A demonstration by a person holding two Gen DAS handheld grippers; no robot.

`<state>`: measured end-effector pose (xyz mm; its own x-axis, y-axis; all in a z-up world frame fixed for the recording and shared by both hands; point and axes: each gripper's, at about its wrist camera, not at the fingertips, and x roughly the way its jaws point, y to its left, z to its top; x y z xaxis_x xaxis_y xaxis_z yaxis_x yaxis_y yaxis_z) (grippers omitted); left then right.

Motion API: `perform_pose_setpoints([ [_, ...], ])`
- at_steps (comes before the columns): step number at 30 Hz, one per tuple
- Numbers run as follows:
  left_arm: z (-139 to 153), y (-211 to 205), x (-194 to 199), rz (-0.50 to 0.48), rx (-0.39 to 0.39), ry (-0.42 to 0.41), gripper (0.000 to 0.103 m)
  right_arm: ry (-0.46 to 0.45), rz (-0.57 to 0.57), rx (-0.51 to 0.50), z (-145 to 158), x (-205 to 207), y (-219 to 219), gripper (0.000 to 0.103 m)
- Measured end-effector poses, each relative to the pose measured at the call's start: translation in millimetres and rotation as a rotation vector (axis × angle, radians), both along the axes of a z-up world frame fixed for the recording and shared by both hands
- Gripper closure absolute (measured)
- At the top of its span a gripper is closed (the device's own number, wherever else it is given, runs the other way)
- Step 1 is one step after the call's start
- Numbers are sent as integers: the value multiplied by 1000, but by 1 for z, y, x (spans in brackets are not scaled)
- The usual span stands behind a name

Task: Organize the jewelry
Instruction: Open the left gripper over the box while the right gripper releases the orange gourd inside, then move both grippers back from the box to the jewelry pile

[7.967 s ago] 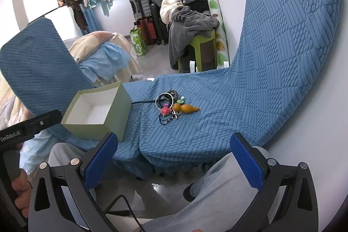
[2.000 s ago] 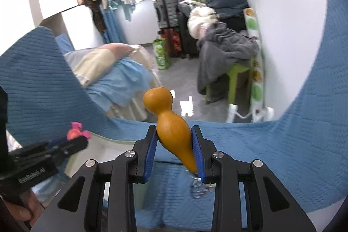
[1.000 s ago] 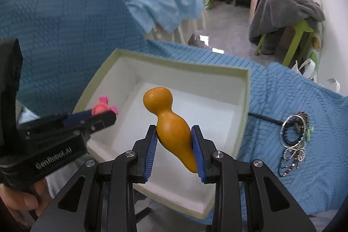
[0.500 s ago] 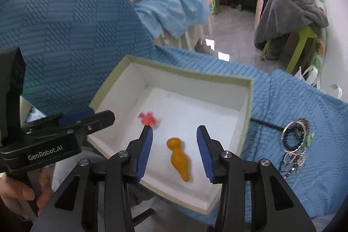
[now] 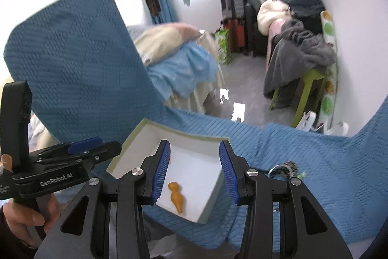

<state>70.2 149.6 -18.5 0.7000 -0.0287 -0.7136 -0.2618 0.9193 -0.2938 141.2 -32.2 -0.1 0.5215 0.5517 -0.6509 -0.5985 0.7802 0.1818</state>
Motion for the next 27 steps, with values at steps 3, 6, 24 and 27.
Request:
perform_pose_setpoints([
  [3, 10, -14, 0, -10, 4, -23, 45, -22, -22, 8, 7, -3, -16, 63],
  [6, 14, -28, 0, -19, 2, -47, 45, -44, -41, 6, 9, -4, -32, 63],
  [24, -10, -102, 21, -105, -42, -87, 45, -102, -144, -9, -23, -2, -126, 63],
  [27, -20, -112, 23, -109, -47, -84, 45, -96, -164, -10, -36, 0, -138, 63],
])
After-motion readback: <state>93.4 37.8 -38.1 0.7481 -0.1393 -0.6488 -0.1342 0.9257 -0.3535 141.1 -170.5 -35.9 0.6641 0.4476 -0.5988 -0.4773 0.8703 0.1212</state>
